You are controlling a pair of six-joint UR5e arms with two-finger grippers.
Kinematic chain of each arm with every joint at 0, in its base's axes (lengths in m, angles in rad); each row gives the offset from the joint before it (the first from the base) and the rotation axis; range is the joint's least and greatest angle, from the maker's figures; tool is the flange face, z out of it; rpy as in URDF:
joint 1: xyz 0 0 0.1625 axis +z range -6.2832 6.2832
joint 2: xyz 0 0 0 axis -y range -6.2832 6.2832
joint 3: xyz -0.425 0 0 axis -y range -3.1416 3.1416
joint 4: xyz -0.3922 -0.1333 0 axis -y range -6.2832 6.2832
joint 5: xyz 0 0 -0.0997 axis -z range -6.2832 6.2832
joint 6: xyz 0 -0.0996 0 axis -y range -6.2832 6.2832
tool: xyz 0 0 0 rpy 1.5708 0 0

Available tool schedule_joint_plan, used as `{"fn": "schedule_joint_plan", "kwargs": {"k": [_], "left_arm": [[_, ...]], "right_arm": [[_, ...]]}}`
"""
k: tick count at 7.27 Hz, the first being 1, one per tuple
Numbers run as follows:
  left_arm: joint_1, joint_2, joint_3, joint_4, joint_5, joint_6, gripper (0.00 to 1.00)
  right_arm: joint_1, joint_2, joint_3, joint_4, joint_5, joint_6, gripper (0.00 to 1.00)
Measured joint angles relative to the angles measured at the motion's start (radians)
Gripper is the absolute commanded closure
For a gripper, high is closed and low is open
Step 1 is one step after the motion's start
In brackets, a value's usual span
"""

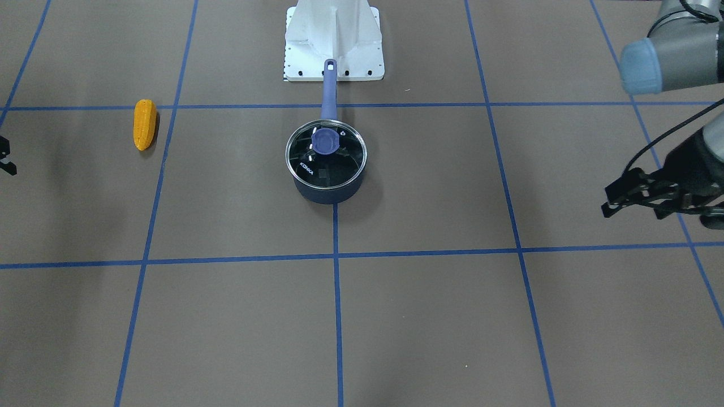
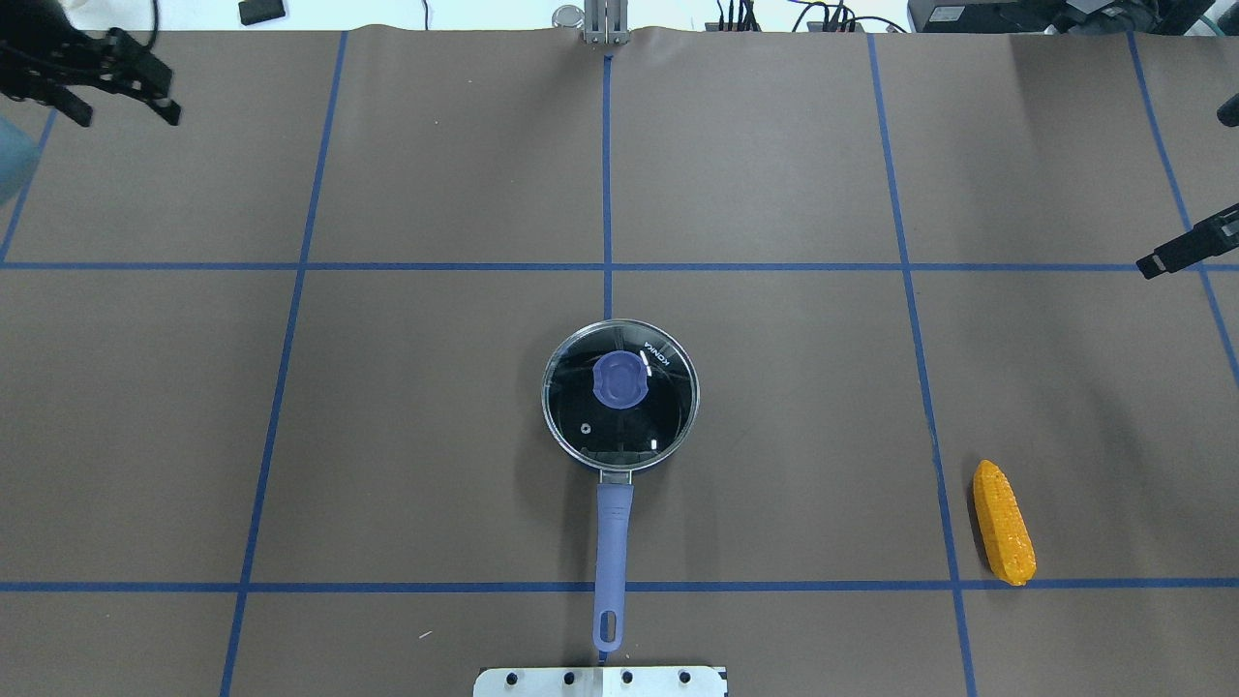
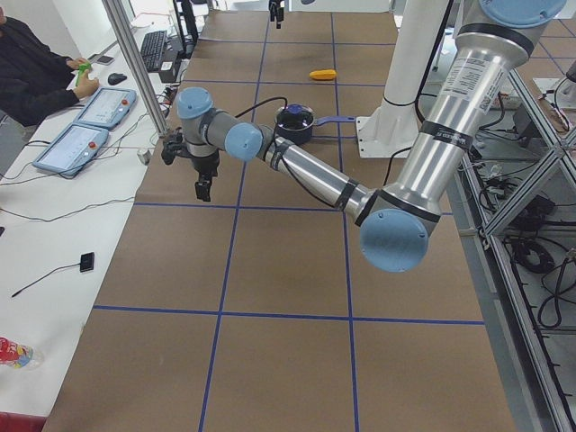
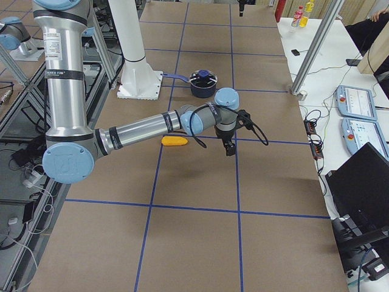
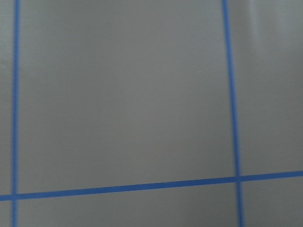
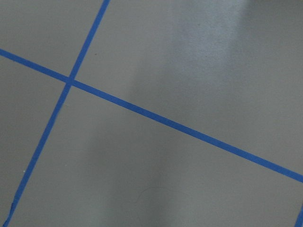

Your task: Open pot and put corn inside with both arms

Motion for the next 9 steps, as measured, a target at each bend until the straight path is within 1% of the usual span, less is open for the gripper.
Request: {"fn": "schedule_joint_plan", "kwargs": {"k": [2, 3, 4, 6, 7, 9], "left_arm": [[0.123, -0.110, 0.009, 0.004, 0.011, -0.134, 0.02], [0.171, -0.154, 0.012, 0.005, 0.030, -0.183, 0.01], [0.216, -0.191, 0.013, 0.009, 0.067, -0.224, 0.00], [0.318, -0.268, 0.024, 0.050, 0.149, -0.278, 0.00], [0.365, -0.310, 0.037, 0.064, 0.178, -0.305, 0.00], [0.442, -0.398, 0.083, 0.071, 0.199, -0.344, 0.00]], "right_arm": [[-0.042, -0.009, 0.008, -0.006, 0.004, 0.022, 0.00], [-0.073, -0.016, 0.020, -0.008, 0.007, 0.056, 0.00], [-0.122, -0.029, 0.045, -0.007, 0.001, 0.129, 0.00], [-0.253, -0.048, 0.115, -0.004, -0.054, 0.296, 0.00], [-0.310, -0.051, 0.132, -0.004, -0.086, 0.338, 0.00], [-0.383, -0.067, 0.145, -0.005, -0.126, 0.368, 0.00]]}}
